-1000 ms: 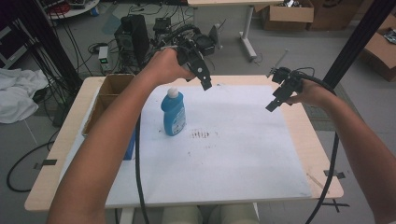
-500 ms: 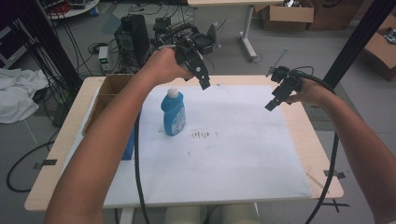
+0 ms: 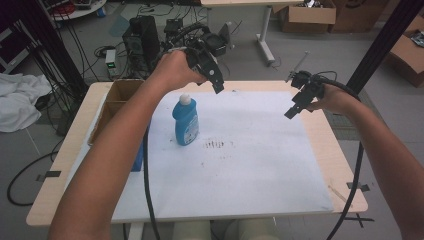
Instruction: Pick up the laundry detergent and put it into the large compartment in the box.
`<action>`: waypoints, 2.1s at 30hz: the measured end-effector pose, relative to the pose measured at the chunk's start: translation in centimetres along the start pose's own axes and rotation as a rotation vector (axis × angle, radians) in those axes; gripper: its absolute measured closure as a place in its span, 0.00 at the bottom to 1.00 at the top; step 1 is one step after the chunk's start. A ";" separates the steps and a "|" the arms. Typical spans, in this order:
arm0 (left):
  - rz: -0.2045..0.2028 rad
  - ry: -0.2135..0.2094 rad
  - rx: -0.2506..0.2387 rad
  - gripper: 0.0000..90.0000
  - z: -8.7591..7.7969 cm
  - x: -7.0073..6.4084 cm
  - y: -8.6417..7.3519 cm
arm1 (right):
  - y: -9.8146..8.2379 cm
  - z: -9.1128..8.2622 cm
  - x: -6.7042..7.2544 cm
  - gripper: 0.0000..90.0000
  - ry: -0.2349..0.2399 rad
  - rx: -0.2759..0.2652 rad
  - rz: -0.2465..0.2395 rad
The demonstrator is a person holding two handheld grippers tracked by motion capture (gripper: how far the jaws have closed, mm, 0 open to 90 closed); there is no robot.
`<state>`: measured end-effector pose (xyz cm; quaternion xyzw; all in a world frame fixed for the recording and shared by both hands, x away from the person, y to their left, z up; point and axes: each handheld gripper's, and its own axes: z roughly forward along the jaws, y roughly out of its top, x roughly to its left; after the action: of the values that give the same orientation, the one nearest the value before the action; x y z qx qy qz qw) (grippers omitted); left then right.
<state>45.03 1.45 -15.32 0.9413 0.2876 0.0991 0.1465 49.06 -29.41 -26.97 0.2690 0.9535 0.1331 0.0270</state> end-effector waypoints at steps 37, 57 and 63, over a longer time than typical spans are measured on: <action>-0.370 0.088 0.081 0.20 2.1 3.1 -3.3 | 0.0 0.3 0.5 0.20 0.006 -0.004 -0.017; -0.386 0.035 0.097 0.20 6.3 4.4 -5.0 | 0.2 0.9 0.3 0.20 0.012 0.001 -0.021; -0.389 0.025 0.103 0.20 7.1 4.7 -5.3 | 0.1 0.8 0.1 0.20 0.012 0.005 -0.015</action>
<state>48.08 6.80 -23.26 0.8728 0.4706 0.0656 0.1111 49.10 -29.12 -27.71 0.2612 0.9560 0.1320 0.0214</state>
